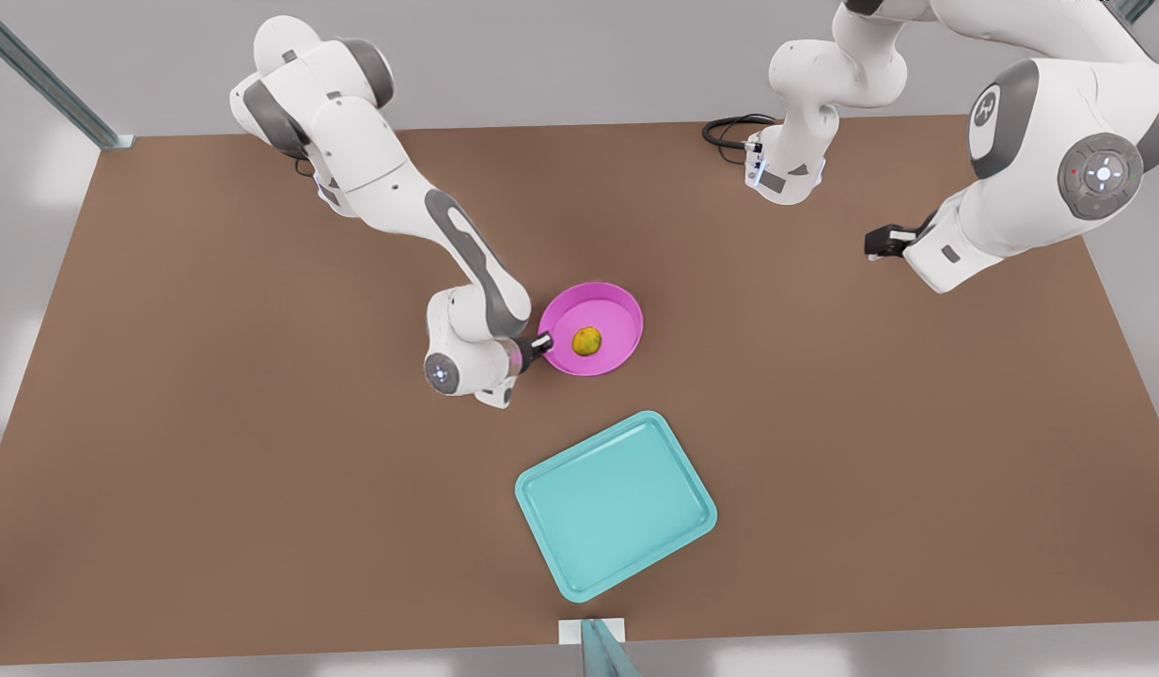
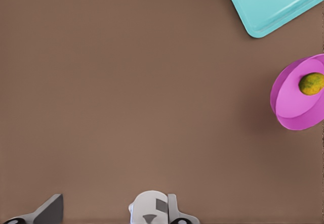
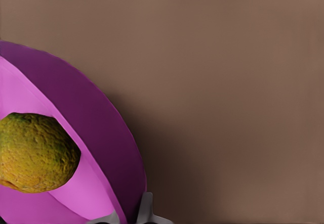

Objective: Place the orange on the plate with the left arm and the plate on the tray with the right arm

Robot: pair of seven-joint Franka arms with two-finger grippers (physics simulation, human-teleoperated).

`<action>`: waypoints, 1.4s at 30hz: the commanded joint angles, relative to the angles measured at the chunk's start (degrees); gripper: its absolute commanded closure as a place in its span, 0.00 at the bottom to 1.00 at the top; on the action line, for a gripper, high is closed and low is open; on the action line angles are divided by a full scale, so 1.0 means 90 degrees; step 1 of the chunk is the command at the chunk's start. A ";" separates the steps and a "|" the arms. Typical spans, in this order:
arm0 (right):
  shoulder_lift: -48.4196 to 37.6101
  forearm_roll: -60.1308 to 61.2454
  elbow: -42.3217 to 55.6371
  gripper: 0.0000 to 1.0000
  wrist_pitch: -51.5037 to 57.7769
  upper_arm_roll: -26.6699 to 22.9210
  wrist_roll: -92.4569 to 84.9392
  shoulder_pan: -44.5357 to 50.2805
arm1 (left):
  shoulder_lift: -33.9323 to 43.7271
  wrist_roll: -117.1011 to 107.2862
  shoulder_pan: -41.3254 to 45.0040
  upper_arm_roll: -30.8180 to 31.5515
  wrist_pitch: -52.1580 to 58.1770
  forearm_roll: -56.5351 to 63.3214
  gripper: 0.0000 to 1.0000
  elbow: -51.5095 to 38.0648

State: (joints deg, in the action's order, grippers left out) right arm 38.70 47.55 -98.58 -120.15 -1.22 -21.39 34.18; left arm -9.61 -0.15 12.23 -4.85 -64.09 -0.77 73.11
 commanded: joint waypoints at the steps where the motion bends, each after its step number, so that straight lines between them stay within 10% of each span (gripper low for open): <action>1: -0.0003 -0.0029 0.0104 0.79 0.0215 -0.0010 -0.0007 -0.0174 | -0.0026 -0.0149 0.0008 0.0089 0.0022 -0.0110 0.00 -0.0066; 42: 0.3004 0.0264 0.5485 0.79 -0.1269 -0.0059 0.5892 -0.0848 | -0.0768 -0.0198 -0.0070 0.0128 -0.0662 -0.0373 0.00 -0.0291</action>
State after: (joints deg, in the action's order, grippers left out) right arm 65.63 50.26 -49.51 -128.97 -1.97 11.42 26.40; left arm -16.59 -1.21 11.60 -3.65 -69.93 -4.28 70.51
